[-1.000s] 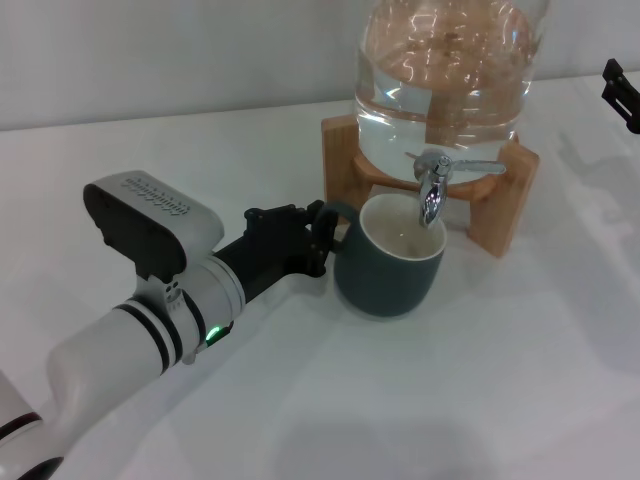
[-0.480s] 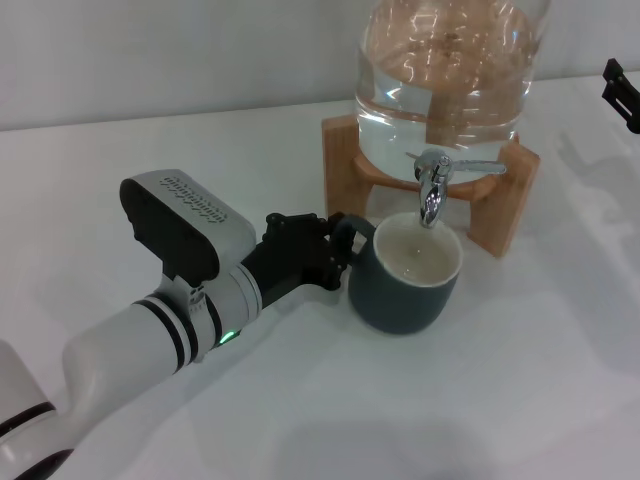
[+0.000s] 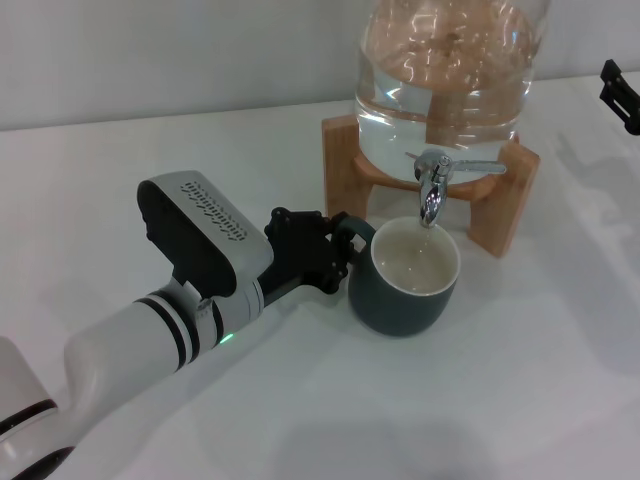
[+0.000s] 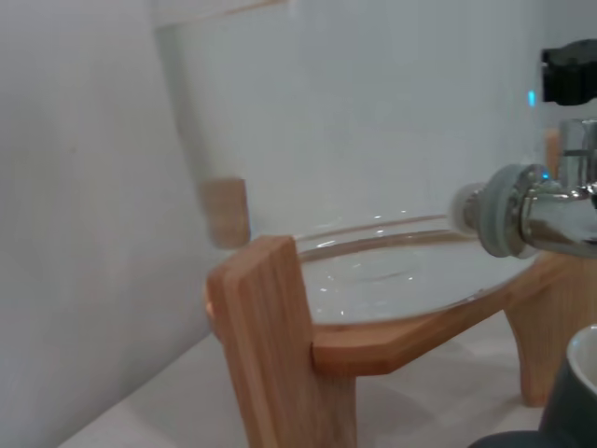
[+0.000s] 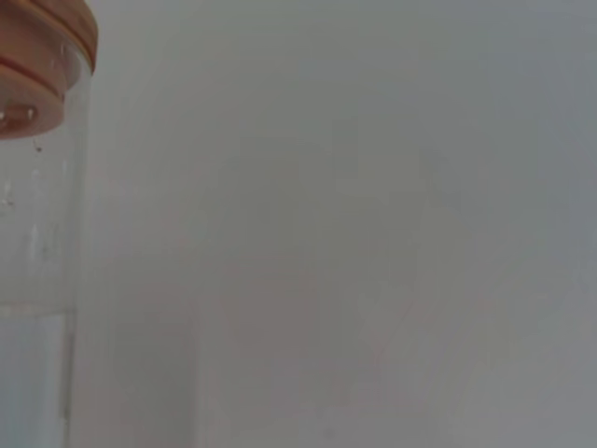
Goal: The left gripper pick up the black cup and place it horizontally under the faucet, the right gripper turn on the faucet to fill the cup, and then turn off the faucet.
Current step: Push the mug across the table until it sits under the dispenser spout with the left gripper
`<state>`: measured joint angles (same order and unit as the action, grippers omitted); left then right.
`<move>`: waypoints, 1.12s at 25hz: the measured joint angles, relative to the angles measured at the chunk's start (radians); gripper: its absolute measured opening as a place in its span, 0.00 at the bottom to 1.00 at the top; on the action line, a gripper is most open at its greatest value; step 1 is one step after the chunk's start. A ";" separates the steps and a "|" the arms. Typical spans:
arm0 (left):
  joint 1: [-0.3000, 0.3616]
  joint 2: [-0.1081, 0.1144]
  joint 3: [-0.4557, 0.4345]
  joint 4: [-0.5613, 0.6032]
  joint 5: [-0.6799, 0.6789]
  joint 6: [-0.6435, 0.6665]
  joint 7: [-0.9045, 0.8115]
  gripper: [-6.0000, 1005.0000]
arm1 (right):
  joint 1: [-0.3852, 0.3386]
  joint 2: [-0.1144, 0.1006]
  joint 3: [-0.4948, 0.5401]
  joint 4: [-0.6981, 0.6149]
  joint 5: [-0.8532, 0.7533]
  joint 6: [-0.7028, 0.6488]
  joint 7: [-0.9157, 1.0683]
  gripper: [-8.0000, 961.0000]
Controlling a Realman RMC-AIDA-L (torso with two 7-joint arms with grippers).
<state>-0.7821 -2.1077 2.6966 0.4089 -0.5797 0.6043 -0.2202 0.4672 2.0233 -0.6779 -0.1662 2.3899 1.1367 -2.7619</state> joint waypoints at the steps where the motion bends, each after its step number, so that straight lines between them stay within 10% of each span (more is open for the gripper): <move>1: 0.000 0.000 0.000 0.000 0.000 0.000 0.001 0.11 | 0.000 0.000 -0.002 0.000 0.000 0.000 0.000 0.86; 28: -0.027 0.000 -0.002 -0.021 -0.008 0.000 -0.001 0.11 | -0.005 -0.003 -0.009 0.002 0.004 0.010 -0.003 0.86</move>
<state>-0.8089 -2.1074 2.6944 0.3881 -0.5875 0.6043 -0.2215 0.4617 2.0207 -0.6872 -0.1640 2.3935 1.1466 -2.7652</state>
